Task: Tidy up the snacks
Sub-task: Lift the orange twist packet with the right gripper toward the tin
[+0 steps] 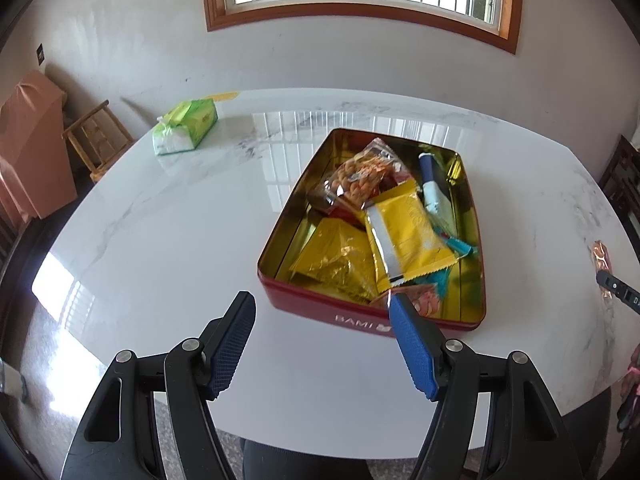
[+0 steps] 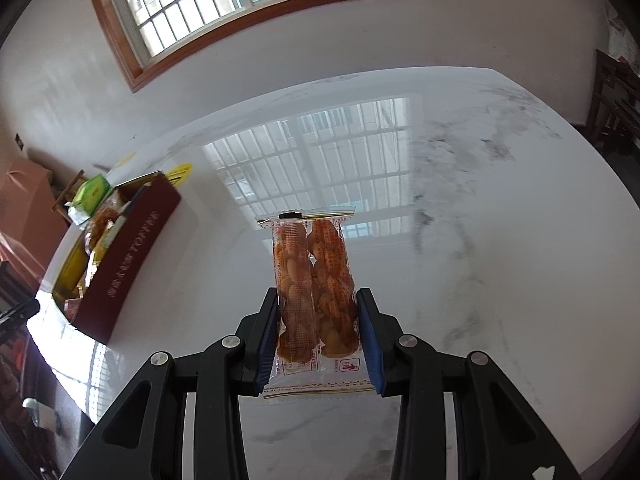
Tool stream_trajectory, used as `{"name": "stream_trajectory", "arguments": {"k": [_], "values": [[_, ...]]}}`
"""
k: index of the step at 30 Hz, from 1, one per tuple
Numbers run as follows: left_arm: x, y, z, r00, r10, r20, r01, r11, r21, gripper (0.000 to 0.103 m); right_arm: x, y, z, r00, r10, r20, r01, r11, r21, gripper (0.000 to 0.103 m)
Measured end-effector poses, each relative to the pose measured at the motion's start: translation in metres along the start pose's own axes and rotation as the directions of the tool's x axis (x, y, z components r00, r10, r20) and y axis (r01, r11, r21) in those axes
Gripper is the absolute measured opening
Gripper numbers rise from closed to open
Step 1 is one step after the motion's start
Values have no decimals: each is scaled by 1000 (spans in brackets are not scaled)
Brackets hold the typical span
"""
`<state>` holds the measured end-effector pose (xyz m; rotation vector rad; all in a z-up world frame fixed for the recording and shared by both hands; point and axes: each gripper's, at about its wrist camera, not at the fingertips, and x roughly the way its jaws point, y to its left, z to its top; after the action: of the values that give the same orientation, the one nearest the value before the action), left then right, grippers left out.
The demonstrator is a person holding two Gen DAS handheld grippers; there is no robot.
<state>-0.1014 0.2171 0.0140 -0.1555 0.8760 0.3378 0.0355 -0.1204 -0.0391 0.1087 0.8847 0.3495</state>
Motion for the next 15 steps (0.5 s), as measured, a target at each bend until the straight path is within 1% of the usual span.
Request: {"name": "stream_trajectory", "arguments": {"k": [8,12,15], "values": [[0,13,-10,1000,3,-13,-4,1000,-27,70,-5,40,-2,997,71,-17,-72,996,-55,35],[0,21,-13,1000,2,-11,-3,999,-45,70,-10,65,0,994,110,-20,-112,989,-93,35],[1,24,-16,1000,-2,-16,1,999,-55,70,-13,90,3,988,154,-25,-156,979,-131,35]]}}
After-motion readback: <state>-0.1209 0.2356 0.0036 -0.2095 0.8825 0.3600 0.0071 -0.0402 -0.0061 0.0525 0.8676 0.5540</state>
